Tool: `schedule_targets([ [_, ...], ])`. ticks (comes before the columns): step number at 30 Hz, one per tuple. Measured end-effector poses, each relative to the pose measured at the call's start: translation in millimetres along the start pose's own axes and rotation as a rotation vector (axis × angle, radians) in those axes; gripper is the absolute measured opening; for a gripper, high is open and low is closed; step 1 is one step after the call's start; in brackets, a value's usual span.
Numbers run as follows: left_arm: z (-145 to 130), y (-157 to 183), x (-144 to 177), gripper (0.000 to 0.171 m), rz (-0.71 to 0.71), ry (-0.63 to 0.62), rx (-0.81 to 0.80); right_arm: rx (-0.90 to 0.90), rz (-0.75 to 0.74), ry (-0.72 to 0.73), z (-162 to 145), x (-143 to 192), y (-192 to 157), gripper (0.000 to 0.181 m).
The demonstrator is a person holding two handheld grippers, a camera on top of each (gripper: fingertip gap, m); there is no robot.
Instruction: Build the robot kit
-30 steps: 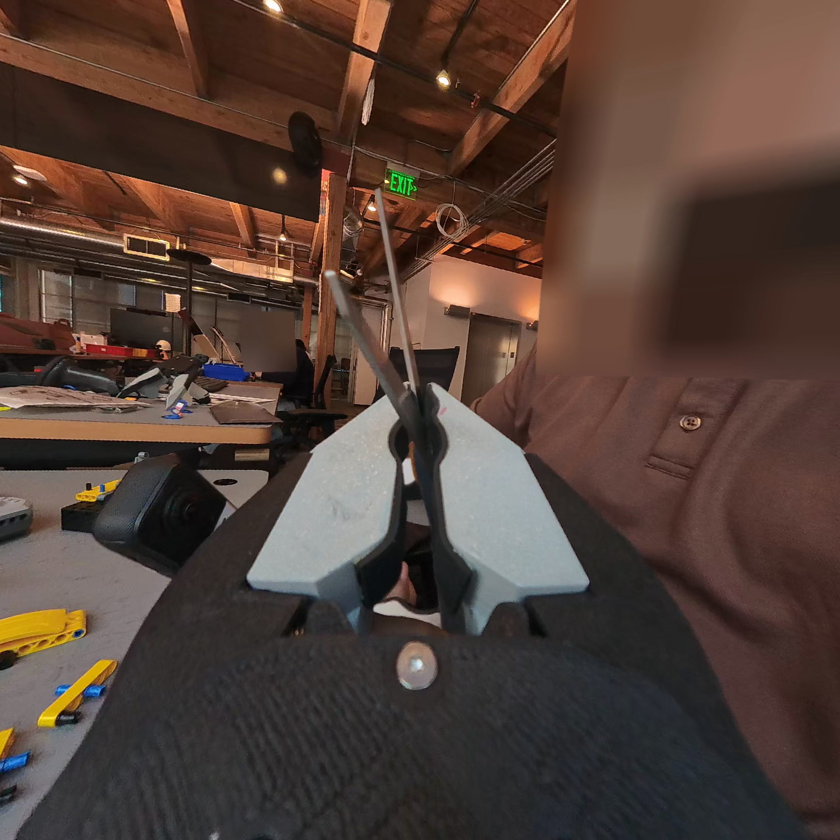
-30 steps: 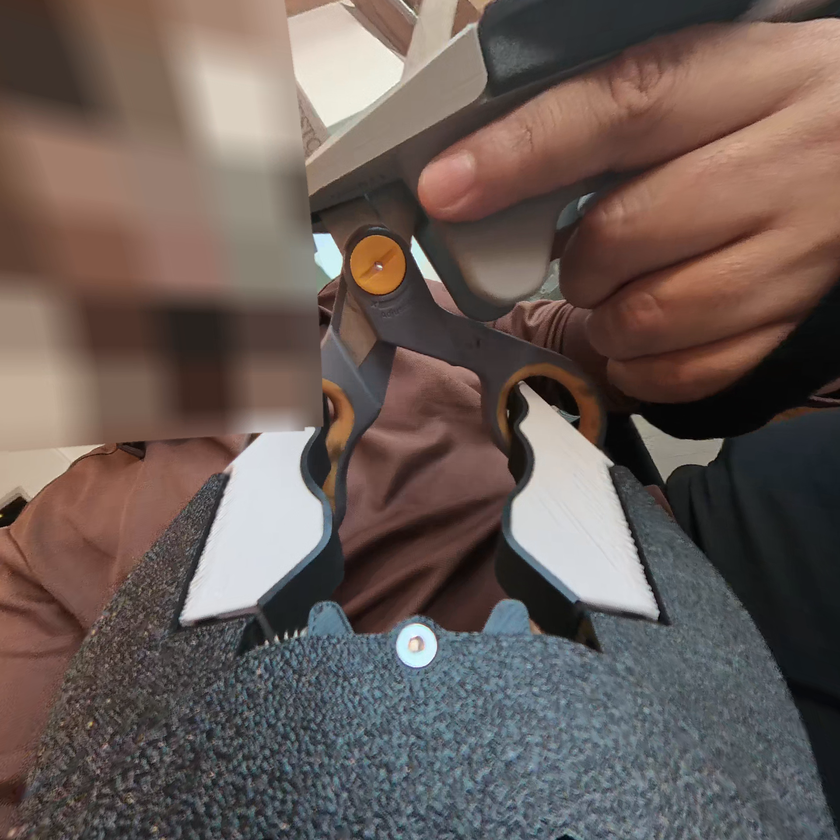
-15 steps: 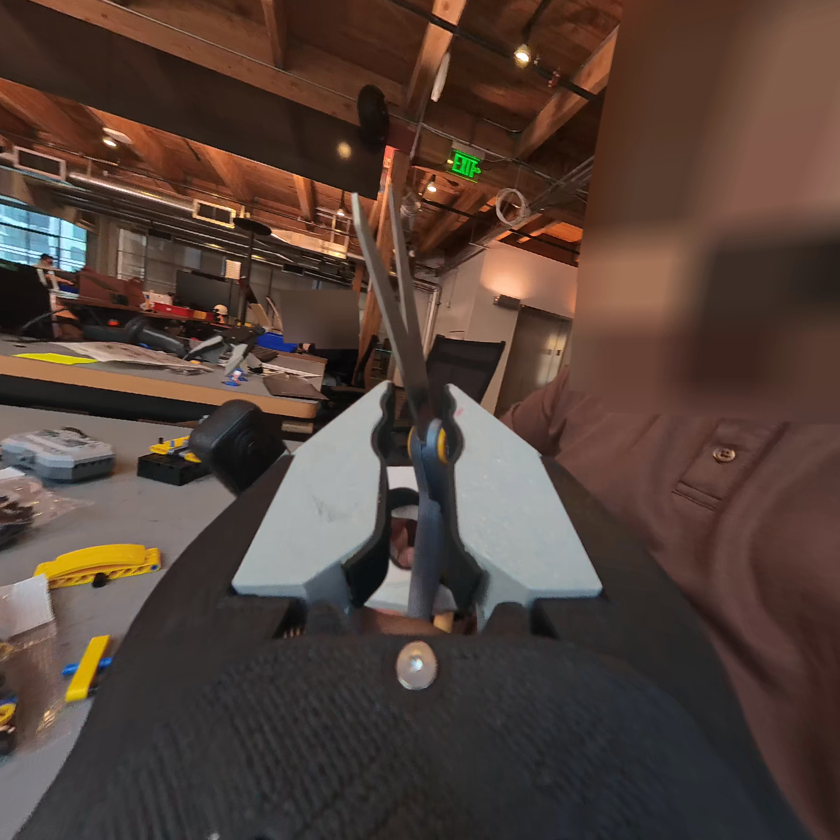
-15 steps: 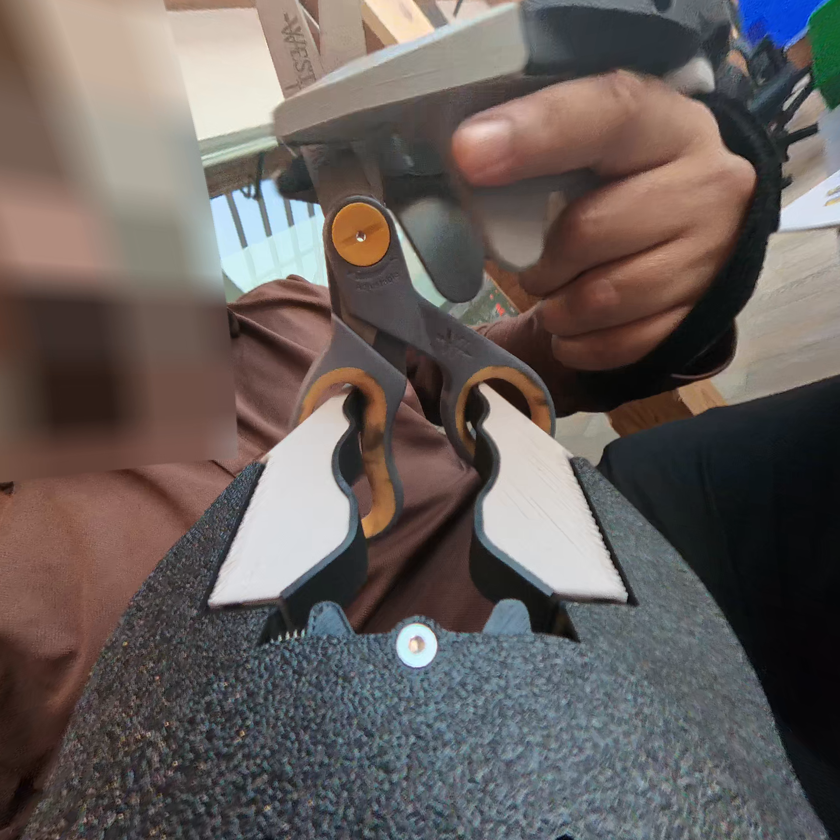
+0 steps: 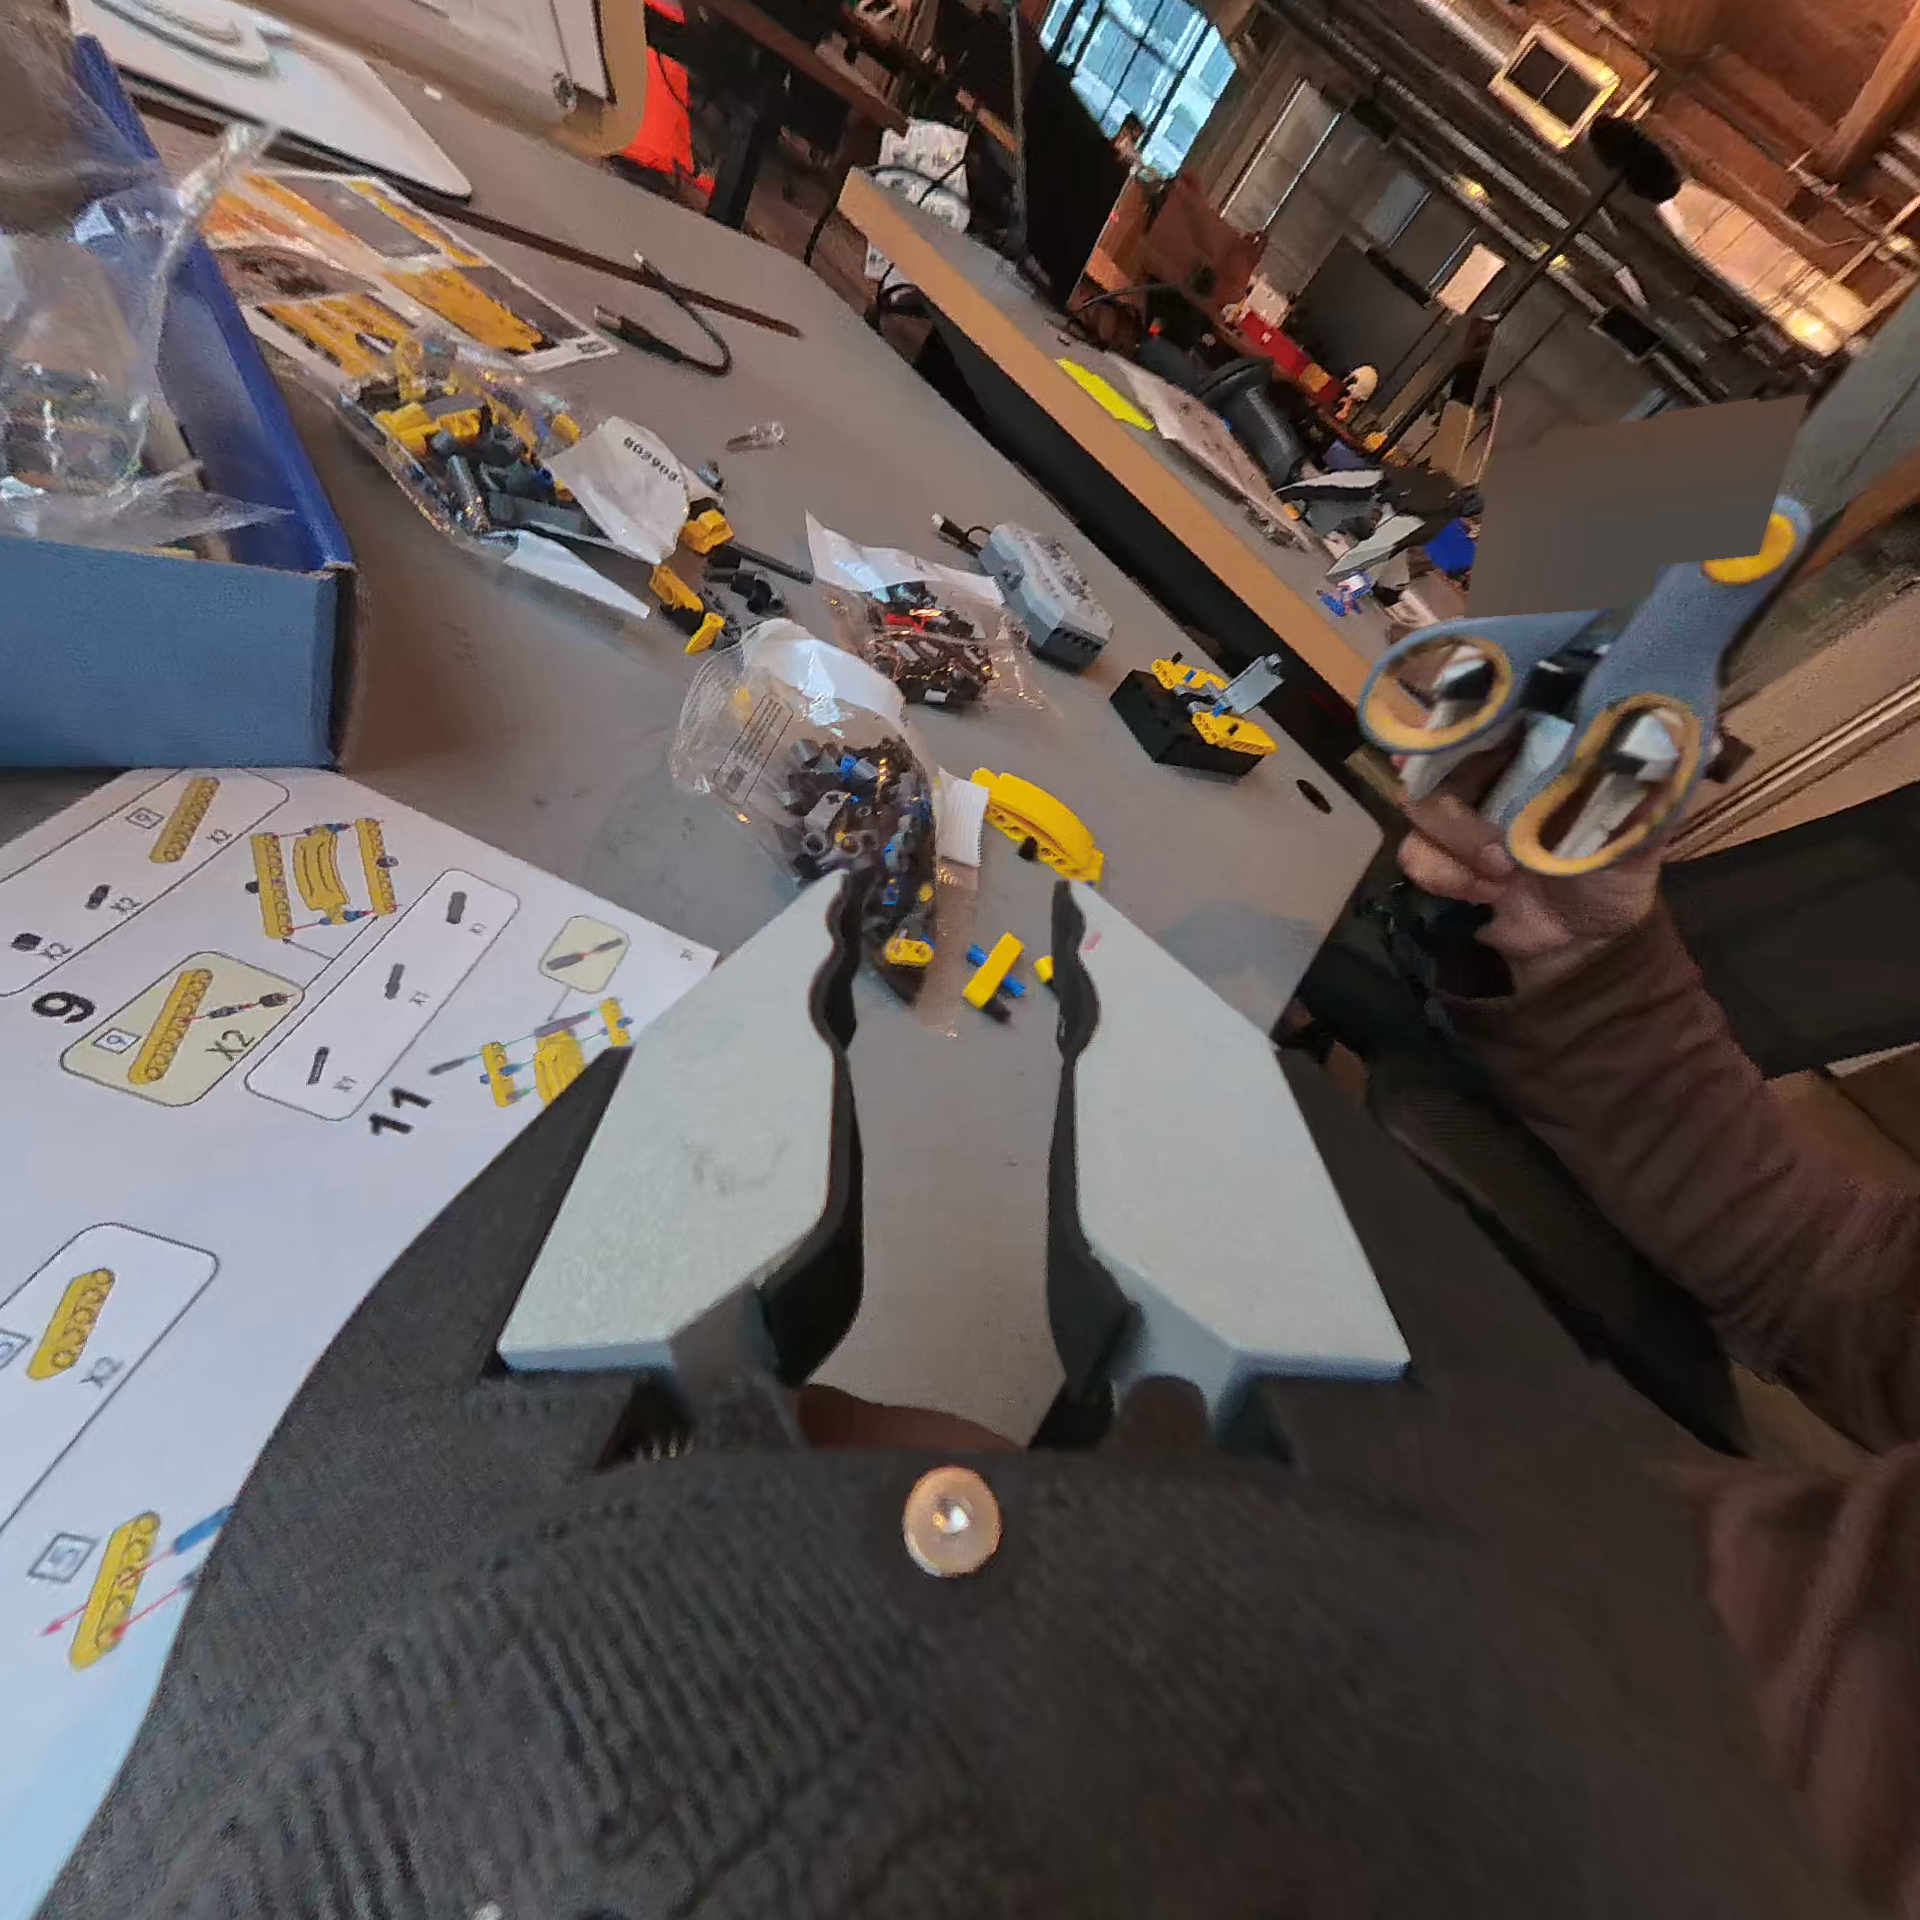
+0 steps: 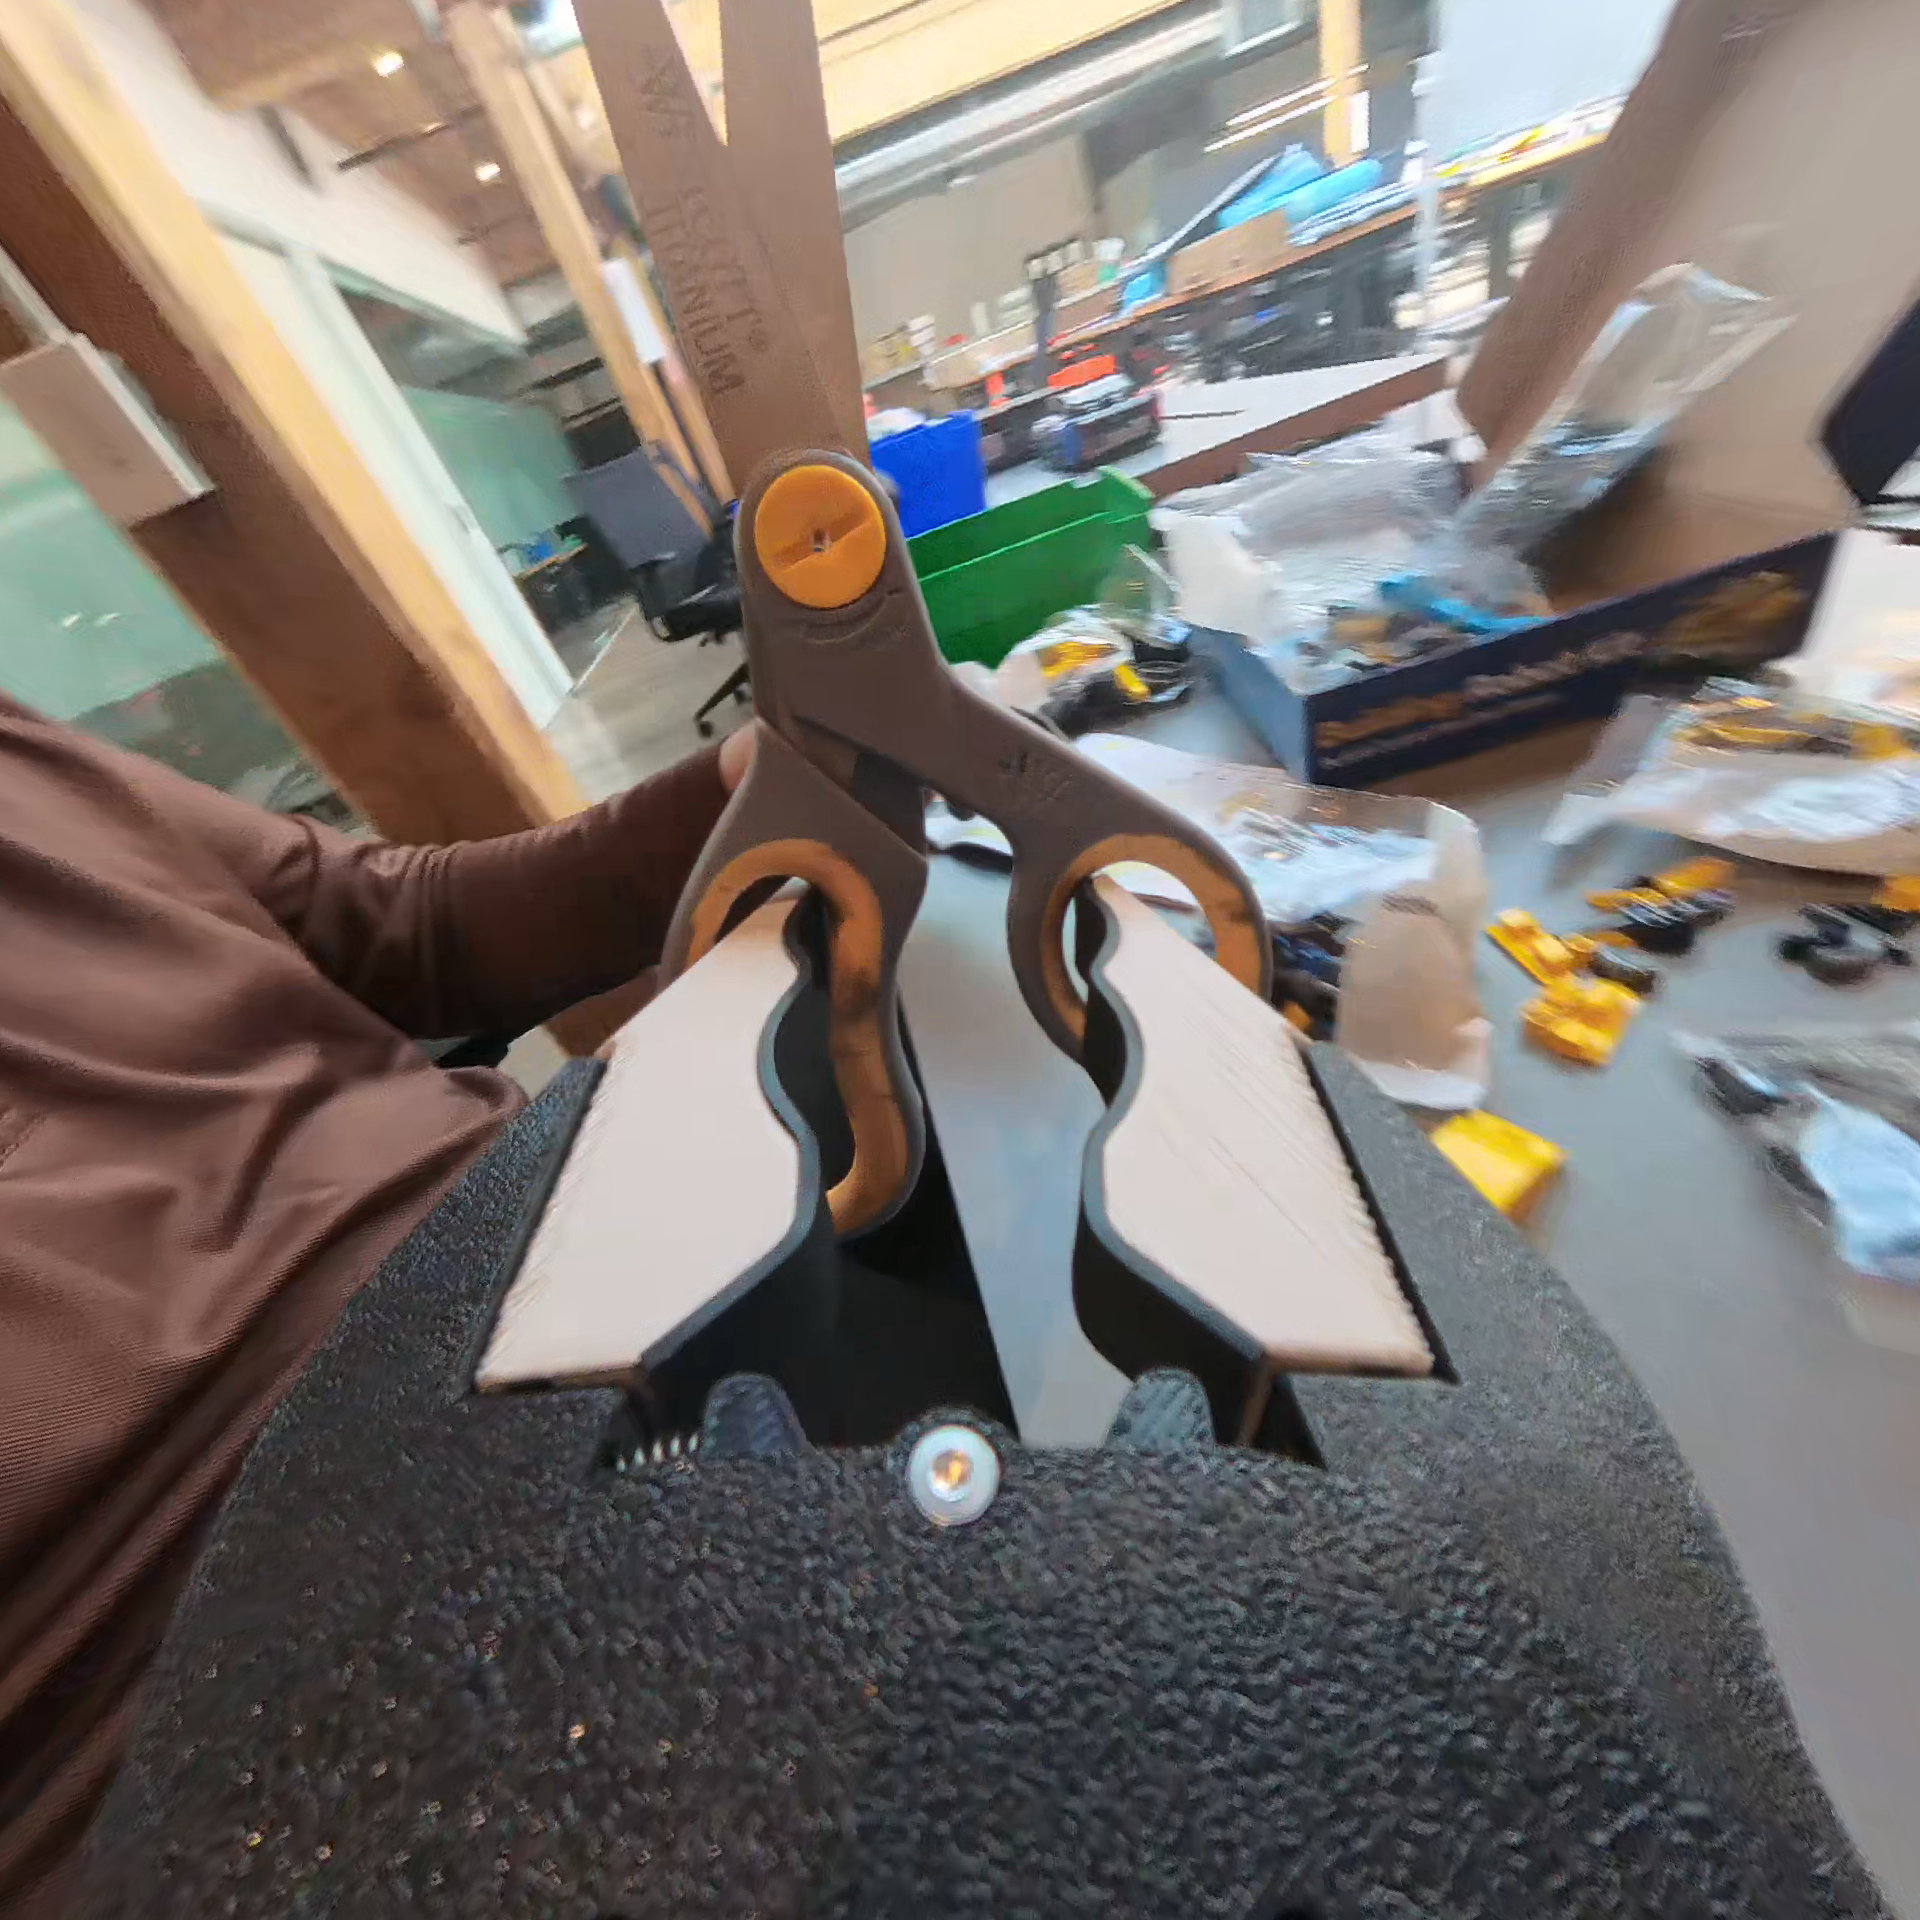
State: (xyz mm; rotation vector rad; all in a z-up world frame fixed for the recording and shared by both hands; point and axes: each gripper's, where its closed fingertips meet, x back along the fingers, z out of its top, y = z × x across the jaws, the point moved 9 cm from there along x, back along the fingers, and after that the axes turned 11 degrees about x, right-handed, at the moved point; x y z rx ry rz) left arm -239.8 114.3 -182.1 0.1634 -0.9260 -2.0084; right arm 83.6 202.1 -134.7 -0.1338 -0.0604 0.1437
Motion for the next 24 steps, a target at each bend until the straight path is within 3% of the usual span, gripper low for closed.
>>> schedule_targets([
  [3, 0, -14, -15, 0.046, 0.121, -0.059, -0.036, -0.054, -0.136, -0.005, -20, 28, 19, 0.046],
  [7, 12, -29, -37, 0.049, 0.184, -0.076, -0.042, -0.05, -0.318, -0.099, -44, 50, 36, 0.046],
  [17, 18, -54, -71, 0.05, 0.165, -0.166, 0.049, -0.042, -0.448, -0.145, -60, 63, 60, 0.045],
  [24, 25, -52, -79, 0.003, 0.139, -0.156, 0.006, -0.069, -0.417, -0.179, -63, 57, 65, 0.045],
])
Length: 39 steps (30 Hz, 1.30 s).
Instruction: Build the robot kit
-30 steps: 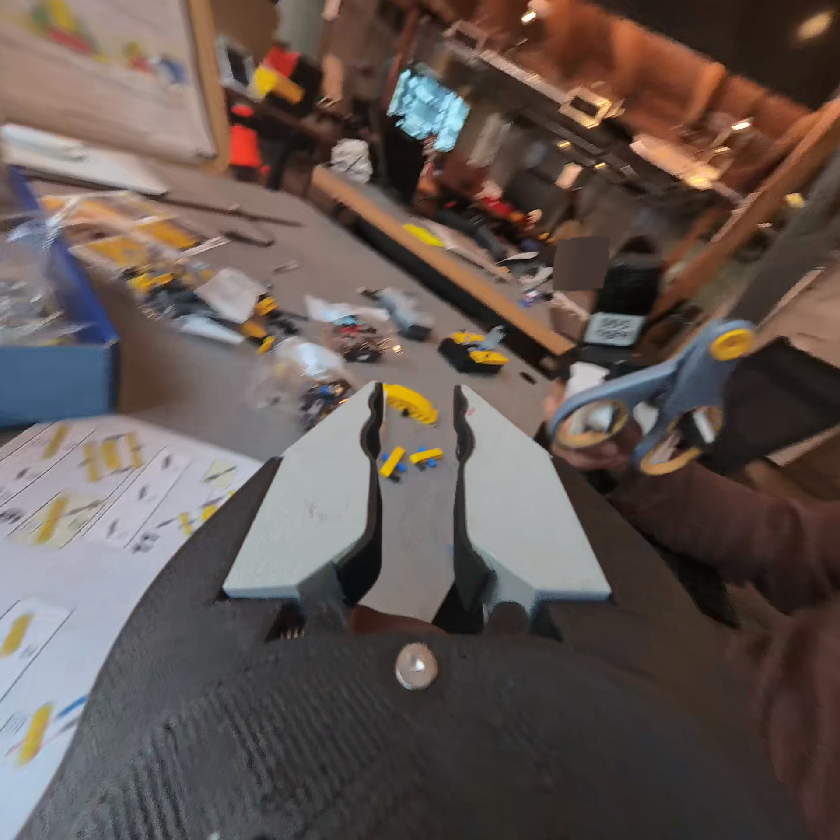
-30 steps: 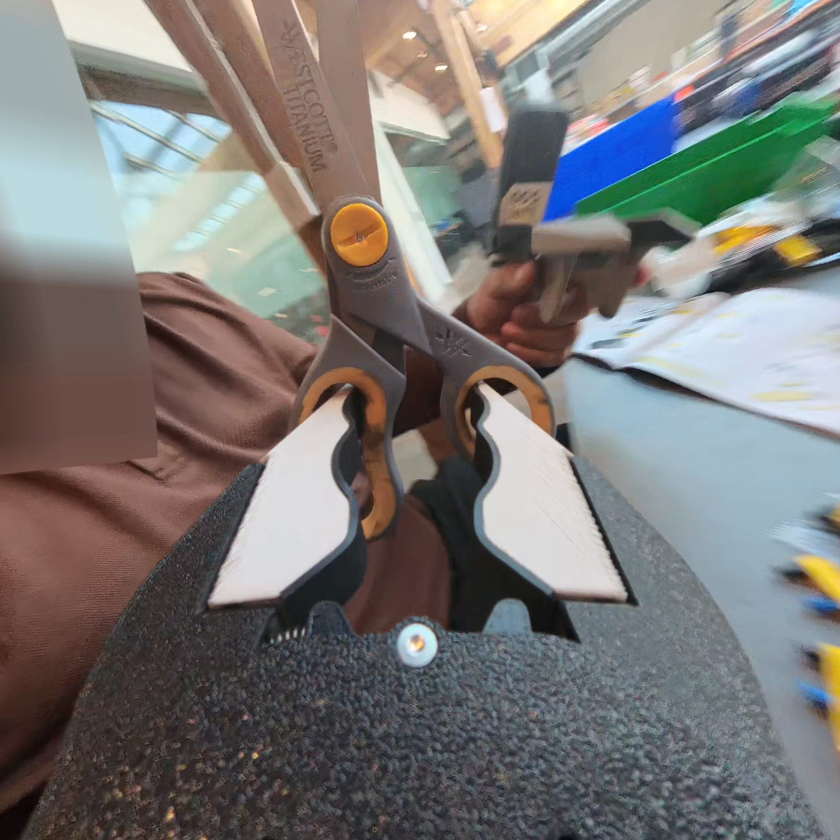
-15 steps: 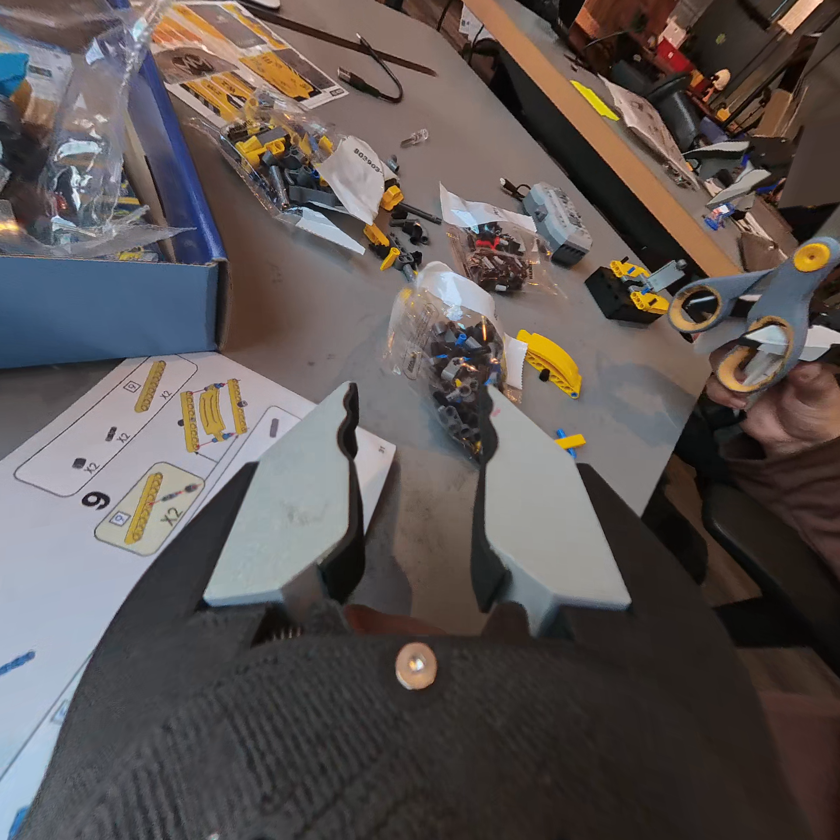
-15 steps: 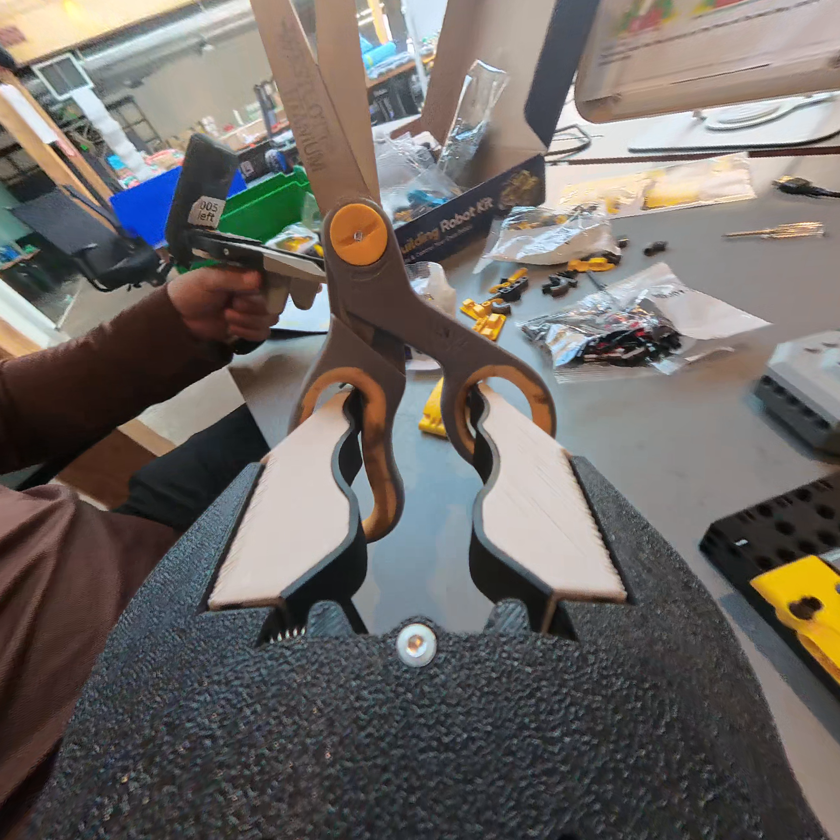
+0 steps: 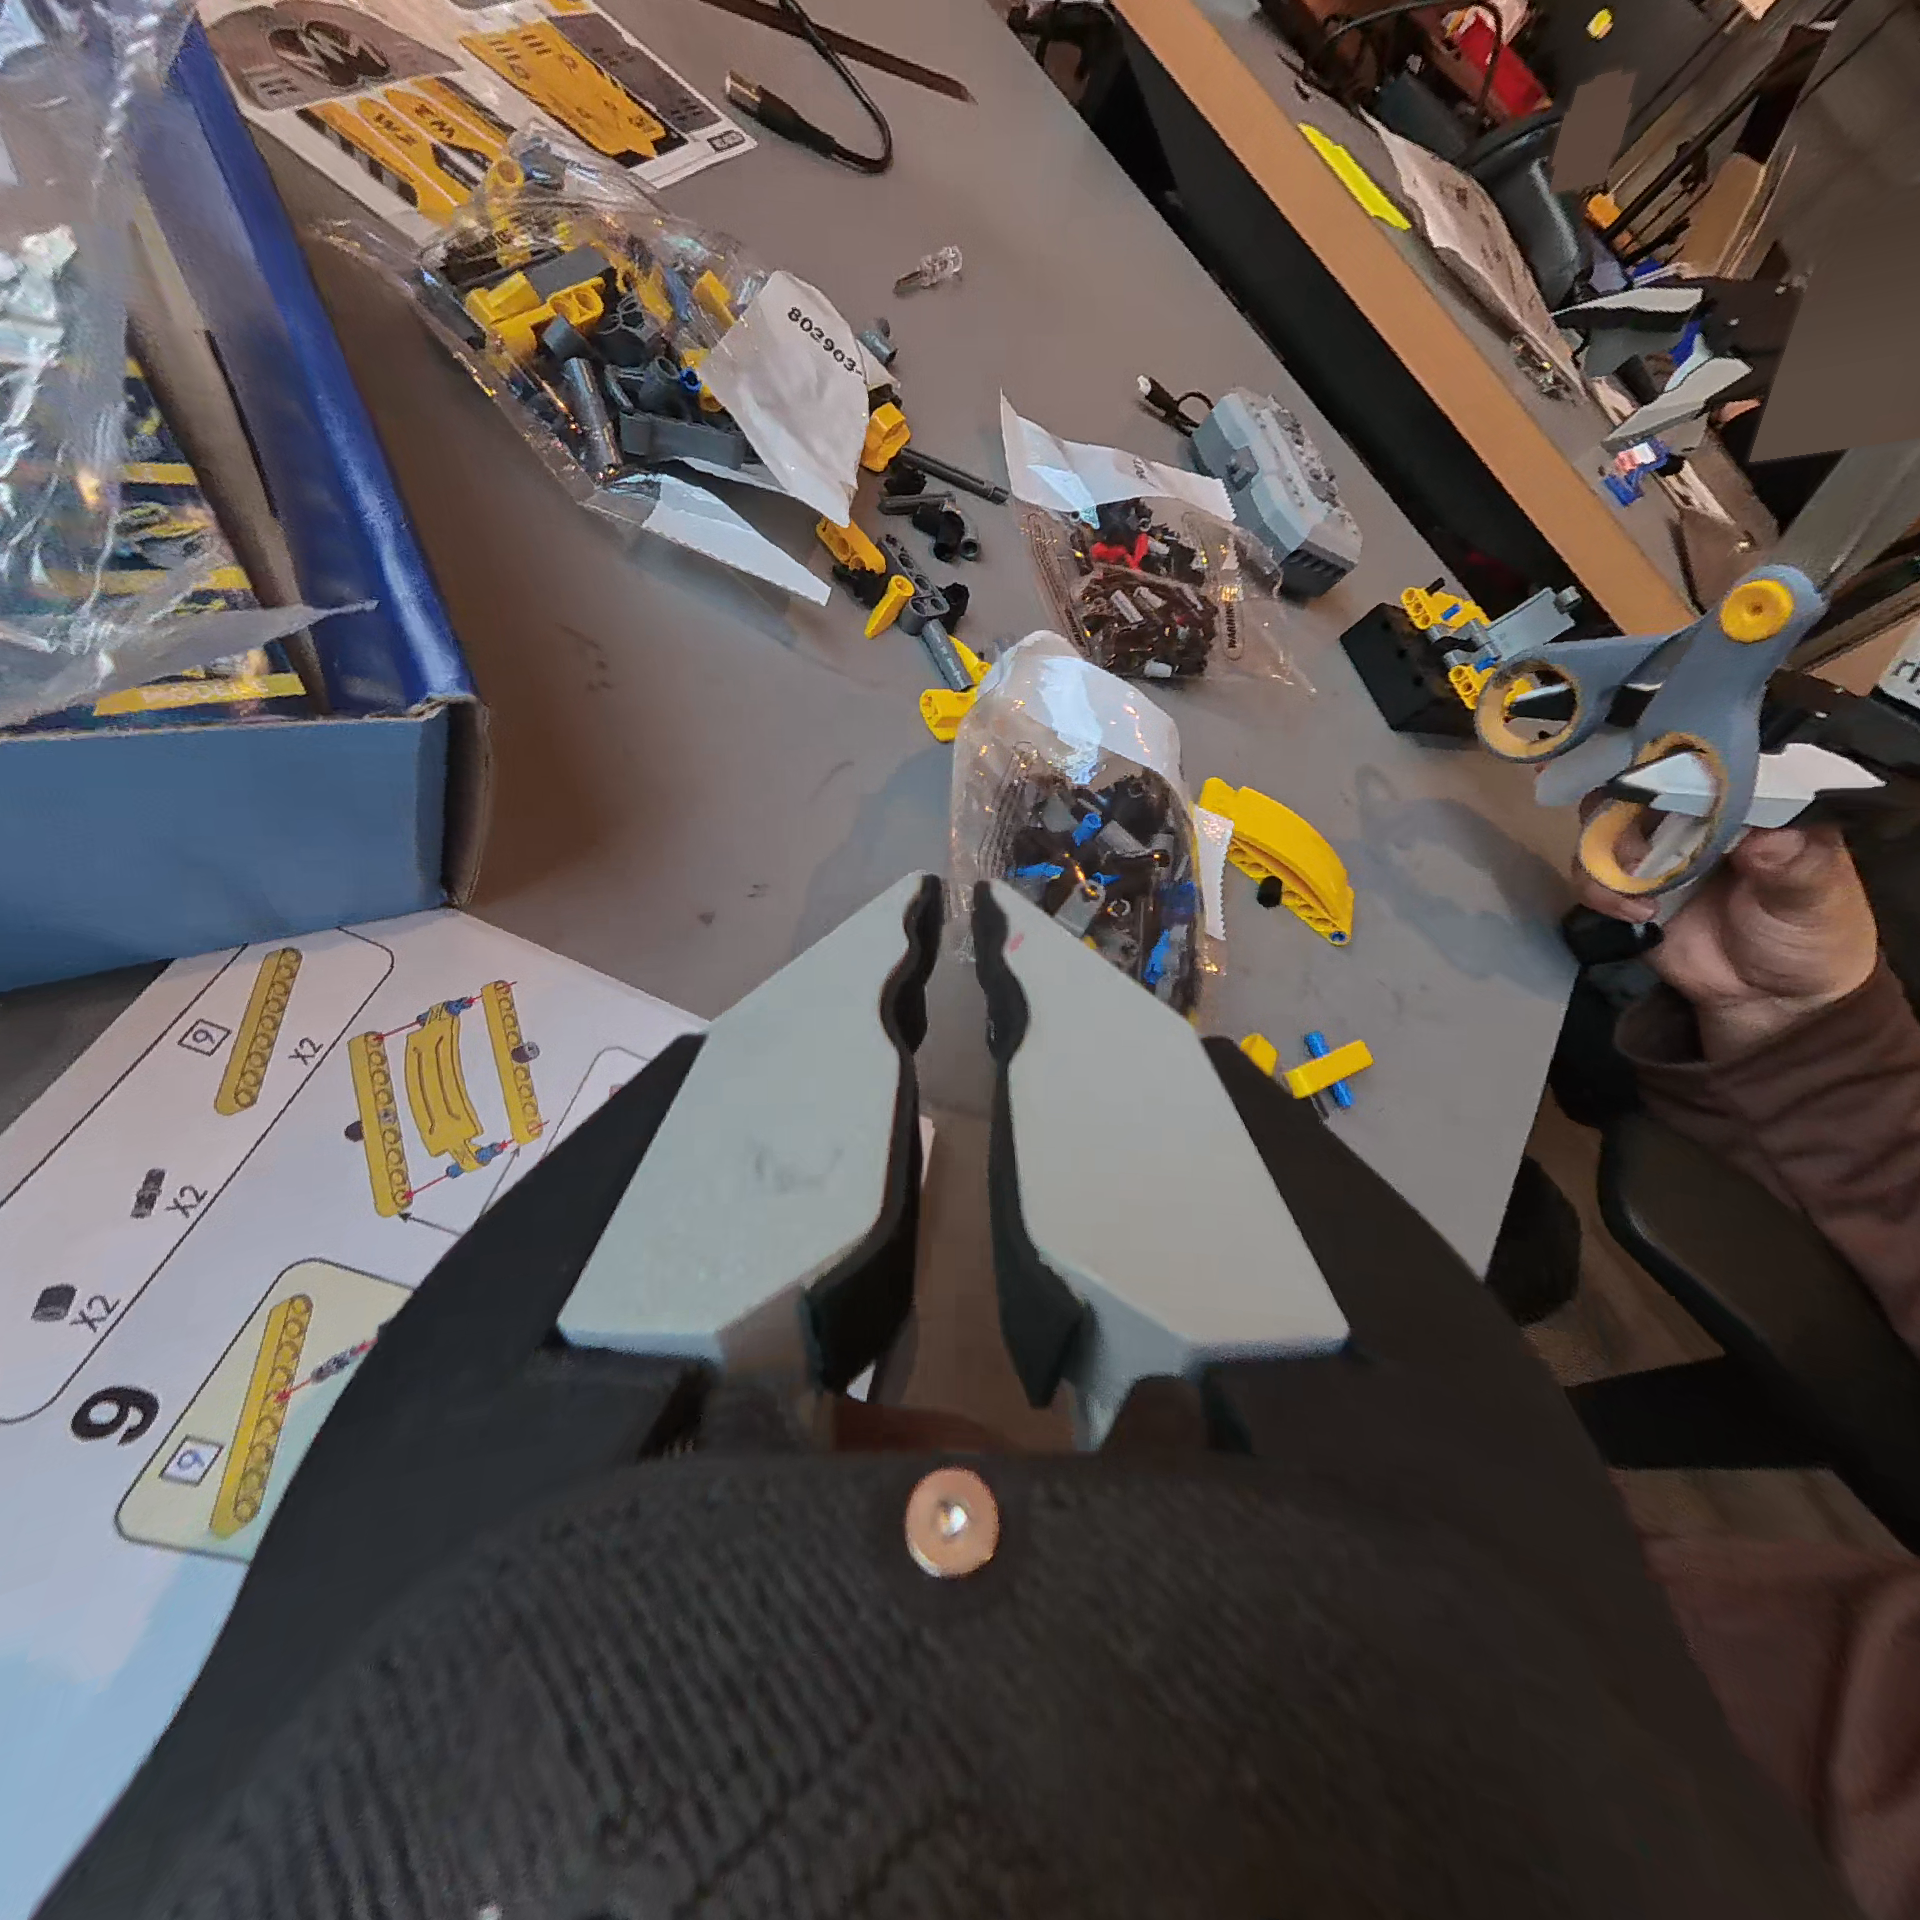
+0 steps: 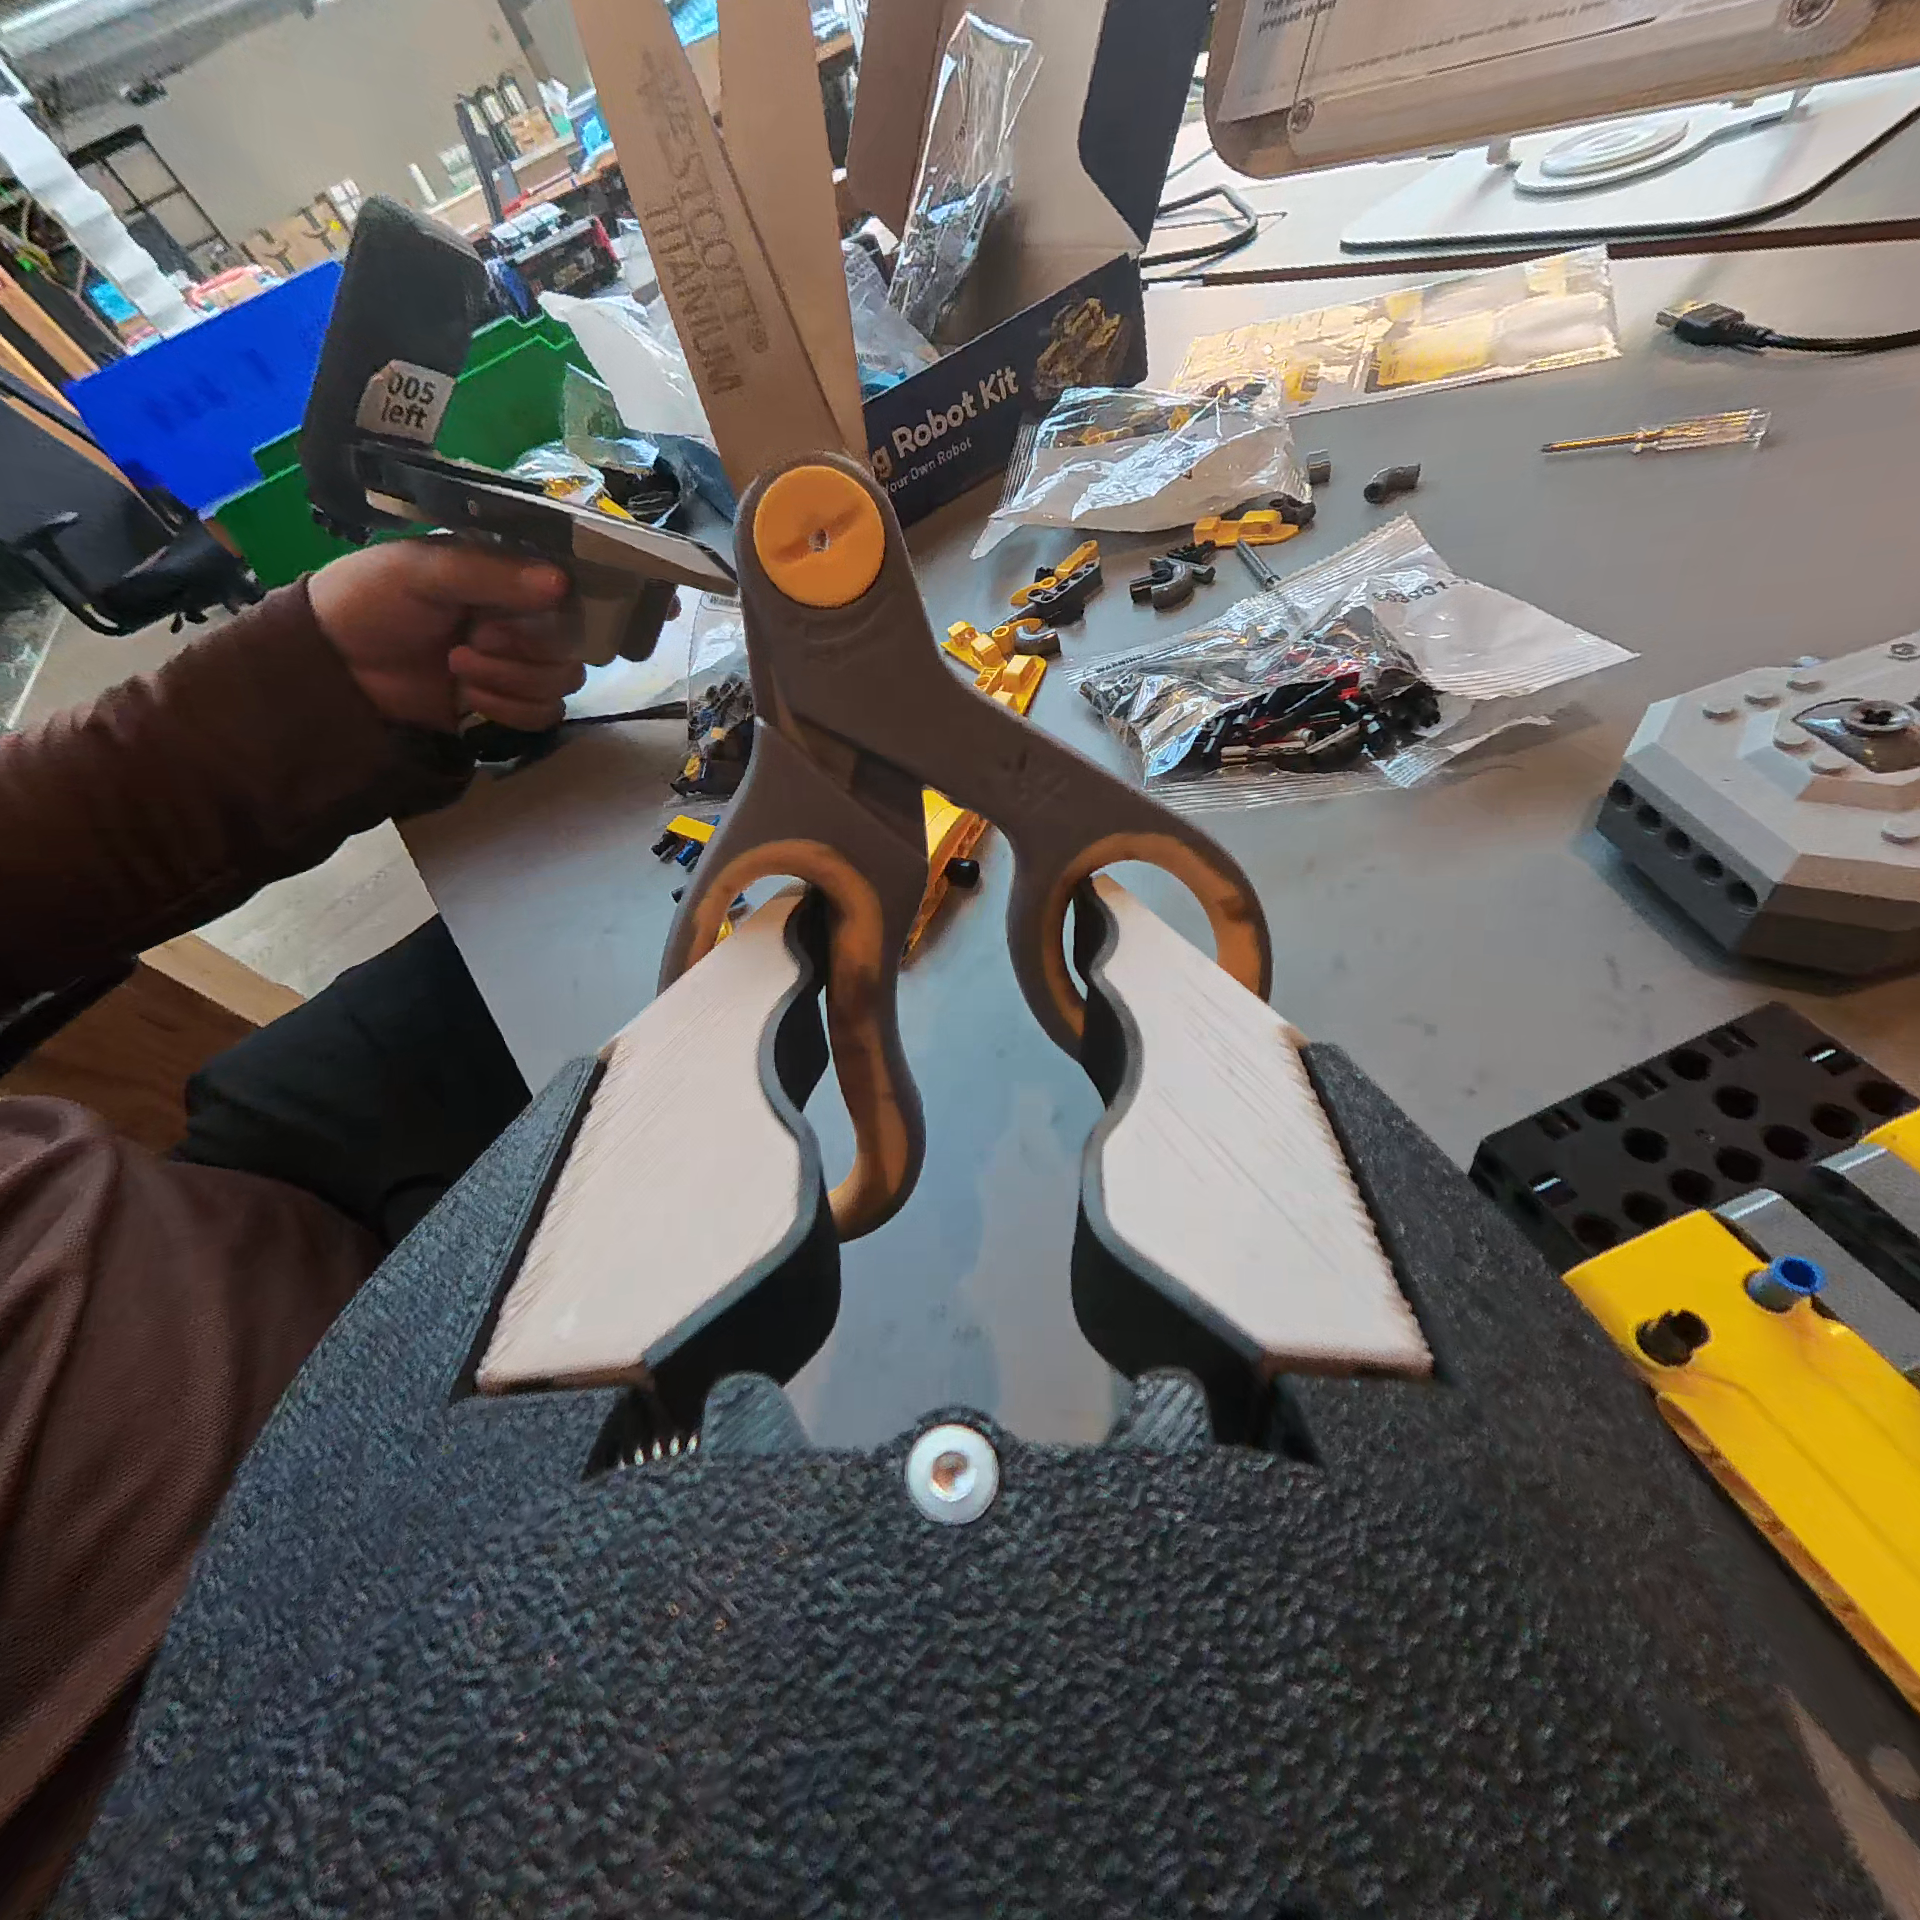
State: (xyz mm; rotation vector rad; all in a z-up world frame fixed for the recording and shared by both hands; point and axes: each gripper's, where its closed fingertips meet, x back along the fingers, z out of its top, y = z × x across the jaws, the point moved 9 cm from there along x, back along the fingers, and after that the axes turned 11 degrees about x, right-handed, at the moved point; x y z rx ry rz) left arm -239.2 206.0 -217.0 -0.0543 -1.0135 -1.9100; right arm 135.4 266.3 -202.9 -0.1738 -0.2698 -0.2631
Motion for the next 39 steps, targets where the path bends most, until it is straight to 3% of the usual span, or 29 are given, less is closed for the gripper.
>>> schedule_targets([
  [7, 15, 42, 9, 0.0, -0.092, 0.048, -0.181, 0.02, 0.005, 0.009, 1, 2, -3, 0.045],
  [13, 31, 70, 33, 0.0, -0.055, 0.077, -0.367, 0.042, 0.017, -0.023, 7, 5, -11, 0.045],
  [15, 30, 74, 44, 0.0, -0.072, 0.111, -0.411, 0.081, -0.037, -0.101, 10, 4, -11, 0.045],
  [20, 19, 70, 65, 0.0, -0.054, 0.161, -0.444, 0.225, -0.199, -0.469, -4, 6, -3, 0.045],
  [27, 5, 67, 80, 0.0, -0.078, 0.176, -0.442, 0.282, -0.202, -0.848, -19, 11, -3, 0.046],
  [34, -3, 70, 93, 0.0, -0.11, 0.21, -0.447, 0.29, -0.19, -0.909, -10, 7, -4, 0.043],
  [36, -5, 69, 95, 0.0, -0.116, 0.214, -0.44, 0.314, -0.214, -0.915, -2, 10, -5, 0.051],
  [39, -9, 68, 96, 0.0, -0.132, 0.211, -0.436, 0.331, -0.251, -0.912, 11, 15, -6, 0.05],
])
